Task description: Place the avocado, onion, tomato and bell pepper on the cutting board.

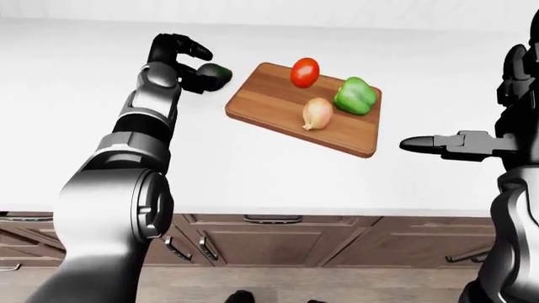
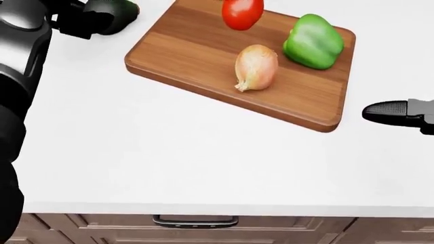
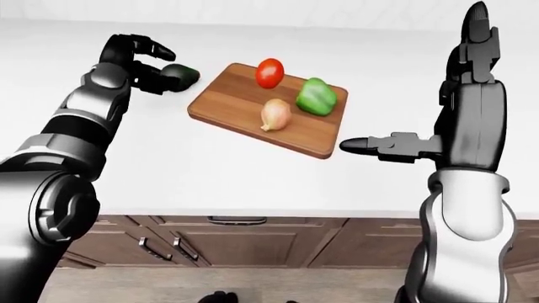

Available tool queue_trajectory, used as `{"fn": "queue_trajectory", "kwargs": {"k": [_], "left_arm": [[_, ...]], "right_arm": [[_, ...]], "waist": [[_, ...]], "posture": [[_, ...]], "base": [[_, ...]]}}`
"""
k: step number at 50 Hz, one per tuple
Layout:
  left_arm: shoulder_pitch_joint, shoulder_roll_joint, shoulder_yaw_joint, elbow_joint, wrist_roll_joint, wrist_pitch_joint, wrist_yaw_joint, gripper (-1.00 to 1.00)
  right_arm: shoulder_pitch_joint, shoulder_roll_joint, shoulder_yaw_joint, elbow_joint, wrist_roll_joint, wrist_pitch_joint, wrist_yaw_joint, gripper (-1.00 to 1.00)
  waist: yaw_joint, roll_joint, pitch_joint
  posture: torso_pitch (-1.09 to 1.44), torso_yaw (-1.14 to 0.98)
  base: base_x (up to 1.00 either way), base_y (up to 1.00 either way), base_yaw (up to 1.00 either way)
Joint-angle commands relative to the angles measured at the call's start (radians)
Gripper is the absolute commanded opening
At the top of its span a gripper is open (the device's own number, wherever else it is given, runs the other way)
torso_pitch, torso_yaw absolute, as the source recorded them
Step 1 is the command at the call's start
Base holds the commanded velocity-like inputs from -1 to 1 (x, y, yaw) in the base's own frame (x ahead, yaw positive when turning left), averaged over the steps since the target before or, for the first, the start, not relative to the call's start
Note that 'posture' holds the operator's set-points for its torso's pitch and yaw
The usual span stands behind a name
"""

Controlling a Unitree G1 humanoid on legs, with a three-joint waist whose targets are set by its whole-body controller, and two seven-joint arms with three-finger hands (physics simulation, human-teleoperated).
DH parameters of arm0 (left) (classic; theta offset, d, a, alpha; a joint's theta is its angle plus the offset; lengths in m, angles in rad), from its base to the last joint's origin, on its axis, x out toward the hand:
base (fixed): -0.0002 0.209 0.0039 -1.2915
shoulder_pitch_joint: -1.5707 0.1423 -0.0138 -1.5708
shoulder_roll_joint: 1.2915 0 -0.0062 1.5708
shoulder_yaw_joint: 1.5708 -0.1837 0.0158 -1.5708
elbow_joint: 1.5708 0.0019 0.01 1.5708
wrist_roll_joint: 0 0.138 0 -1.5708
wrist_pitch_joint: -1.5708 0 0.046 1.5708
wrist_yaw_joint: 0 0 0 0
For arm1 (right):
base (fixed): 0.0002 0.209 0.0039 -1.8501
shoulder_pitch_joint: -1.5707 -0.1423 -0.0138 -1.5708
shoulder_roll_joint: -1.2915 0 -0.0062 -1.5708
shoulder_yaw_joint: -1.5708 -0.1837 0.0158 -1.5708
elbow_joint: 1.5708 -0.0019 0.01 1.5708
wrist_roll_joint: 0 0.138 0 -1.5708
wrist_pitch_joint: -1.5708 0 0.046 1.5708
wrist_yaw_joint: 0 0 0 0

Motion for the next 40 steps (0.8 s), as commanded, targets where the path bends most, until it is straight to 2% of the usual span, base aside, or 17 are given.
{"fn": "queue_trajectory", "kwargs": {"k": [1,5,6,8,9,19,40], "left_arm": [[-0.034,0.003,-0.005,-0.021,0.014,-0.008,-0.014,-0.32],[-0.042,0.004,-0.005,-0.022,0.023,-0.008,-0.018,-0.38],[-0.044,0.004,-0.004,-0.022,0.024,-0.008,-0.020,-0.66],[-0.045,0.005,-0.005,-0.023,0.027,-0.007,-0.022,-0.48],[-0.045,0.006,-0.005,-0.023,0.029,-0.008,-0.022,-0.55],[-0.062,0.018,-0.007,-0.027,0.035,-0.013,-0.019,-0.69],[-0.113,0.046,-0.022,-0.044,0.030,-0.041,-0.011,-0.82]], "right_arm": [[-0.024,-0.015,-0.011,-0.024,-0.004,-0.022,-0.007,1.00],[-0.029,-0.020,-0.011,-0.023,0.000,-0.019,-0.007,1.00],[-0.031,-0.022,-0.011,-0.022,0.000,-0.019,-0.007,1.00],[-0.032,-0.021,-0.010,-0.021,0.001,-0.019,-0.008,1.00],[-0.032,-0.022,-0.008,-0.018,0.000,-0.021,-0.009,1.00],[-0.030,-0.020,-0.005,-0.019,0.000,-0.022,-0.010,1.00],[-0.019,-0.005,0.002,-0.019,-0.009,-0.034,-0.010,1.00]], "waist": [[-0.002,-0.001,-0.031],[-0.002,-0.001,-0.031],[-0.002,-0.001,-0.031],[-0.003,-0.001,-0.030],[-0.003,-0.001,-0.030],[-0.005,0.000,-0.028],[-0.012,0.000,-0.020]], "posture": [[0.34,0.00],[0.34,0.00],[0.34,0.00],[0.34,0.00],[0.34,0.00],[0.34,0.00],[0.34,0.00]], "base": [[0.00,0.00,0.00],[0.00,0.00,0.00],[0.00,0.00,0.00],[0.00,0.00,0.00],[0.00,0.00,0.00],[0.00,0.00,0.00],[0.00,0.00,0.00]]}}
